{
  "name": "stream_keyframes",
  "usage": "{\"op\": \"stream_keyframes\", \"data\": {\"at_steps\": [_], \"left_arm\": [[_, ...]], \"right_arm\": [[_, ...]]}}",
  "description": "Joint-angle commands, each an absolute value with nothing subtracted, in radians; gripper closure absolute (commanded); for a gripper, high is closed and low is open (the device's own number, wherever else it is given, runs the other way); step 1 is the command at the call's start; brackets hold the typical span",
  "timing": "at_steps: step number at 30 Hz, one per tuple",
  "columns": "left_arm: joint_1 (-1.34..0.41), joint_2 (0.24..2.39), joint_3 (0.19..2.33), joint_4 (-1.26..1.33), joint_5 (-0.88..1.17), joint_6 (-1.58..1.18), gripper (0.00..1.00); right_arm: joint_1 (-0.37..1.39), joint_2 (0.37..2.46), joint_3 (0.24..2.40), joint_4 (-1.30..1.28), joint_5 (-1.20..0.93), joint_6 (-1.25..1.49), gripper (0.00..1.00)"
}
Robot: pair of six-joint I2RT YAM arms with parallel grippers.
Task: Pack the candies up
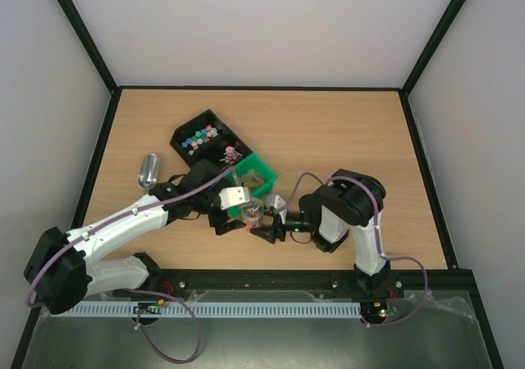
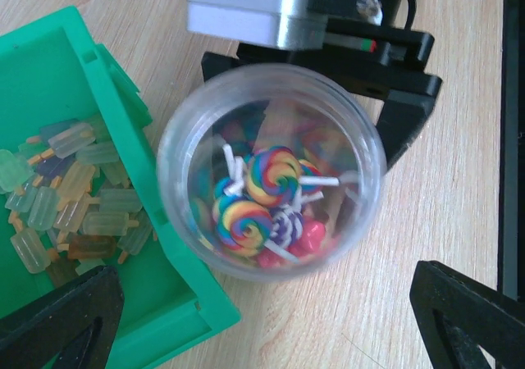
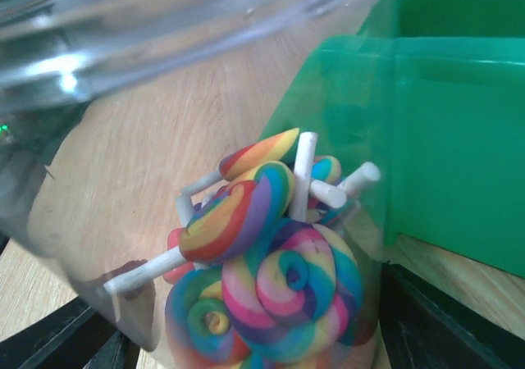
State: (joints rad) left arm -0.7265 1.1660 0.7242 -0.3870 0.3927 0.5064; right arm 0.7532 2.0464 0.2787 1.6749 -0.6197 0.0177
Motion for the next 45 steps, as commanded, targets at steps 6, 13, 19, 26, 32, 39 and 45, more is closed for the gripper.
{"op": "stream_keyframes", "data": {"at_steps": [6, 13, 19, 26, 32, 39, 45], "left_arm": [[-0.731, 1.177, 0.773, -0.381, 0.423, 0.479, 0.01], [-0.724, 1.179, 0.759, -0.364, 0.421, 0.468, 0.01], [-0.726, 1.191, 0.760, -0.338, 0.401, 0.465, 0.01], [-0.727, 1.197, 0.761, -0.343, 0.380, 0.475, 0.02], [-0.701, 1.189, 0.761, -0.350, 0.368, 0.474, 0.04], [-0.655, 1.161, 0.751, -0.384, 0.379, 0.513, 0.05], [-0.622, 1.143, 0.729, -0.407, 0.379, 0.560, 0.06]], "right_arm": [[0.786, 2.099, 0.277, 1.845, -0.637, 0.028, 0.13], [0.793, 2.128, 0.292, 1.878, -0.626, 0.038, 0.21], [0.797, 2.145, 0.295, 1.899, -0.632, 0.035, 0.27], [0.808, 2.144, 0.287, 1.901, -0.643, 0.011, 0.28], [0.819, 2.144, 0.278, 1.900, -0.654, -0.011, 0.31], [0.827, 2.146, 0.276, 1.901, -0.660, -0.022, 0.34], [0.833, 2.145, 0.275, 1.900, -0.659, -0.027, 0.34]]}}
